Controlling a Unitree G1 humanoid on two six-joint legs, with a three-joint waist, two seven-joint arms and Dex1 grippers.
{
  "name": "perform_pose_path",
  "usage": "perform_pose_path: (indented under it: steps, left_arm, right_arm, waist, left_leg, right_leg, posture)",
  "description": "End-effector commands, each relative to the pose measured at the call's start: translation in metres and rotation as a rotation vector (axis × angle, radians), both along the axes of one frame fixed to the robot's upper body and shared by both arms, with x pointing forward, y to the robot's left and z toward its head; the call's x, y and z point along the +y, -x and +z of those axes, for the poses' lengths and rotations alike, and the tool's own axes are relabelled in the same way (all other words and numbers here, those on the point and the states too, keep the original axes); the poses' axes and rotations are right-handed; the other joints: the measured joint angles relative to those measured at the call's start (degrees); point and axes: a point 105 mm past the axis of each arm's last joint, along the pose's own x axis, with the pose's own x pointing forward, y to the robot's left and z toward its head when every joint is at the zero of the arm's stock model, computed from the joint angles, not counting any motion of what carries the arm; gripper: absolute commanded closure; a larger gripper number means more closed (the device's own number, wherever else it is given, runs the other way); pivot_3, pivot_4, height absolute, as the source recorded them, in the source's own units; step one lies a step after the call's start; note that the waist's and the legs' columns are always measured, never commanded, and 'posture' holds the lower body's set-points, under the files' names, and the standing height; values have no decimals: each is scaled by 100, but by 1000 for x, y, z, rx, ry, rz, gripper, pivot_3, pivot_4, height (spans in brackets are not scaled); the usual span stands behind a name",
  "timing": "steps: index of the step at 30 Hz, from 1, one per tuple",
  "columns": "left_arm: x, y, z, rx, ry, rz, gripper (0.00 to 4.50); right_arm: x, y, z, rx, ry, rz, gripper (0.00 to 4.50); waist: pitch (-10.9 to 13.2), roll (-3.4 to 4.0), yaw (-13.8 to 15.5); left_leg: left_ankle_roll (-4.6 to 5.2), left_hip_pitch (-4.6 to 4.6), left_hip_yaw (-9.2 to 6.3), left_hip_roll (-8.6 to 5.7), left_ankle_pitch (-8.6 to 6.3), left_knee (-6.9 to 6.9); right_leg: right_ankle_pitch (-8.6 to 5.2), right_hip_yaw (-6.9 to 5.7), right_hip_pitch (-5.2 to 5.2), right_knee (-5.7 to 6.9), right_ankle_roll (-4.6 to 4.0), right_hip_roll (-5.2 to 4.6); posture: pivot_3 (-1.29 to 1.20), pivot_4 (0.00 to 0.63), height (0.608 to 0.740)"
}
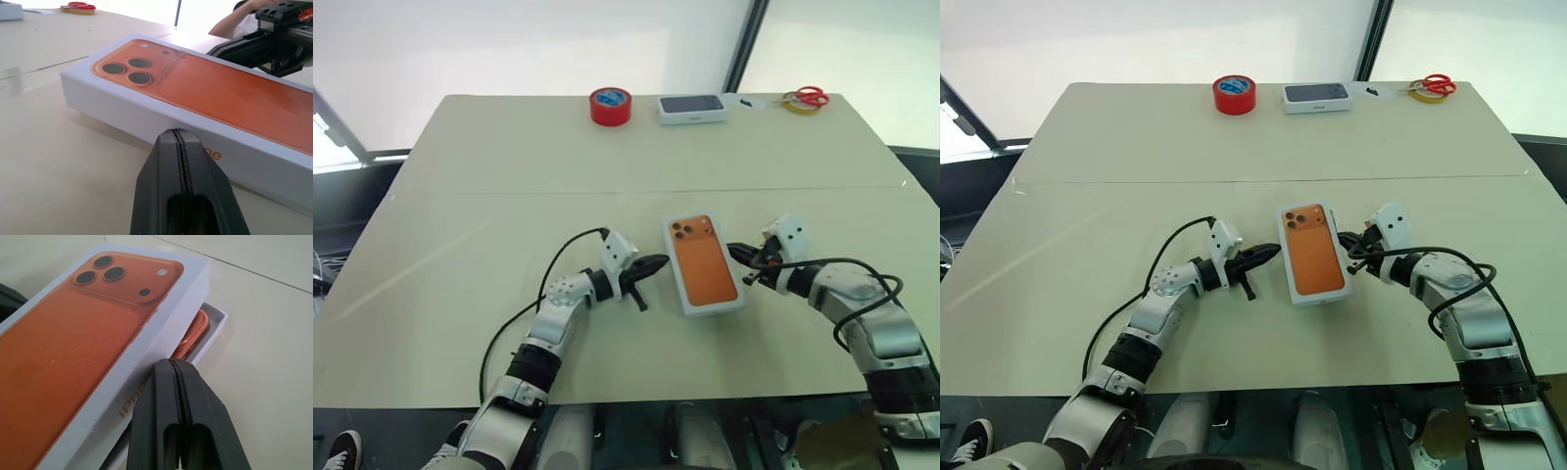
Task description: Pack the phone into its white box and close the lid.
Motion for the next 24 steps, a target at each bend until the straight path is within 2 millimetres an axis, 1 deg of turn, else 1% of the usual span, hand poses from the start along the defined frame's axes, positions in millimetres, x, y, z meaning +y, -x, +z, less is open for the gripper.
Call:
perform_pose_path:
  steps: [1,5,11,15,18,24]
  left_arm:
    - [-8,-3,16,-54,27,-4,4500]
    - [-4,-8,15,-46,28,22,4500]
    - [-4,-14,11,-14,18,37,4500]
    - [-10,-19,11,0,1,39,4500]
    - [-15,-19,11,-14,-9,27,4500]
    - [-15,-23,11,8,-2,40,4500]
  right_arm:
    - [4,-5,7,-66,85,33,4460]
    - [7,-7,8,-73,83,36,4460]
    - [2,-8,6,-72,110,25,4460]
    - [-4,-14,9,-75,86,-21,4460]
    - [-8,-17,10,-95,124,-37,4460]
    - [-12,-22,13,-111,110,-77,4460]
  waist:
    - [0,0,-3]
    - [0,0,-9]
    - [0,0,1]
    - [0,-1,-3]
    - [1,-1,1]
    - [1,-1,-7]
  left_leg:
    - [0,0,0,0,0,0]
    - [1,0,1,-1,0,1]
    - [1,0,1,-2,0,4]
    - [1,0,-1,-3,0,6]
    - [1,0,-1,-4,0,6]
    - [1,0,-1,-5,0,7]
  right_leg:
    - [0,0,0,0,0,0]
    - [7,-1,1,0,14,3]
    - [9,-2,3,2,16,4]
    - [9,-4,5,3,17,4]
    - [10,-4,5,4,19,4]
    - [11,-5,6,5,20,5]
  posture:
    - [0,150,740]
    - [0,150,740]
    - [0,150,740]
    - [0,150,740]
    - [0,150,740]
    - [0,150,740]
